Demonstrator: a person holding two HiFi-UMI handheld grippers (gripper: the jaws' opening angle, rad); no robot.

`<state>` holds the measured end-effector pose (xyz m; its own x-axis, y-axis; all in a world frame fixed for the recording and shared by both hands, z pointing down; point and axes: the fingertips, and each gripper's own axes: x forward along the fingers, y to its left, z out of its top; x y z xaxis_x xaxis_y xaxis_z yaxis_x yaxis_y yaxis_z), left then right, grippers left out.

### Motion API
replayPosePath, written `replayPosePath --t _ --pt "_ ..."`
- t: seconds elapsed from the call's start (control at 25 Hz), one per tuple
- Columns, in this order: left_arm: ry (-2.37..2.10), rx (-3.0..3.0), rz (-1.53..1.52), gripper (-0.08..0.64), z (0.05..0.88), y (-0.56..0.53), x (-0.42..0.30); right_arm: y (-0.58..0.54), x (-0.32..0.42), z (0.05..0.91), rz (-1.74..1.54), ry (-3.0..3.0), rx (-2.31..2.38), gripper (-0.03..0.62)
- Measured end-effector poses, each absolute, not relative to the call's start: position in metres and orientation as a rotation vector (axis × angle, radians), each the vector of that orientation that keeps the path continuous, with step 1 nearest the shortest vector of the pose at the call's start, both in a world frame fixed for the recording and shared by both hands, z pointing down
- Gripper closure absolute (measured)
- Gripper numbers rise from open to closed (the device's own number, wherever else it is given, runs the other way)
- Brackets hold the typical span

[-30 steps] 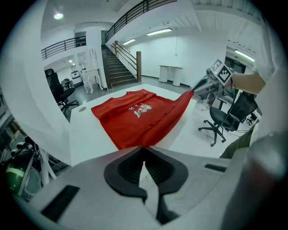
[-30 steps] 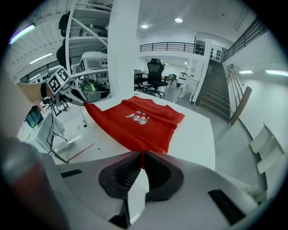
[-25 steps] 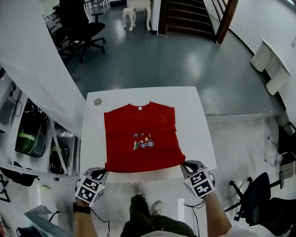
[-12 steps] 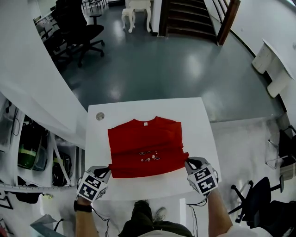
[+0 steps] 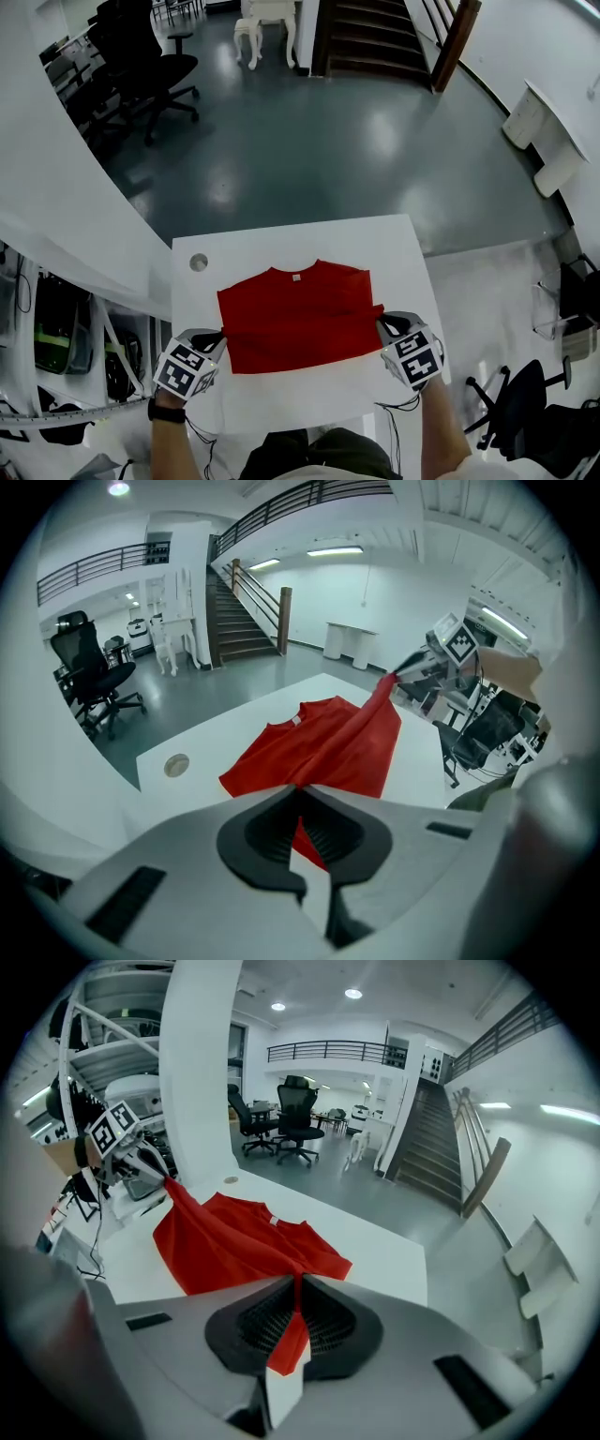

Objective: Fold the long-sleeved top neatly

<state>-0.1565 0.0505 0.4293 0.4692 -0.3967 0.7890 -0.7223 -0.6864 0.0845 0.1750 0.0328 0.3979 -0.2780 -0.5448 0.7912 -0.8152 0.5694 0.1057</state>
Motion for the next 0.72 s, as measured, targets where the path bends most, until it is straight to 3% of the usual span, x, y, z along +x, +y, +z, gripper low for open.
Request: replayPosePath --t 0.72 --pt "-0.965 2.156 1.154 0.540 0.465 -0.056 -0.155 -0.086 0.171 0.431 0.481 -1.967 0.958 0.558"
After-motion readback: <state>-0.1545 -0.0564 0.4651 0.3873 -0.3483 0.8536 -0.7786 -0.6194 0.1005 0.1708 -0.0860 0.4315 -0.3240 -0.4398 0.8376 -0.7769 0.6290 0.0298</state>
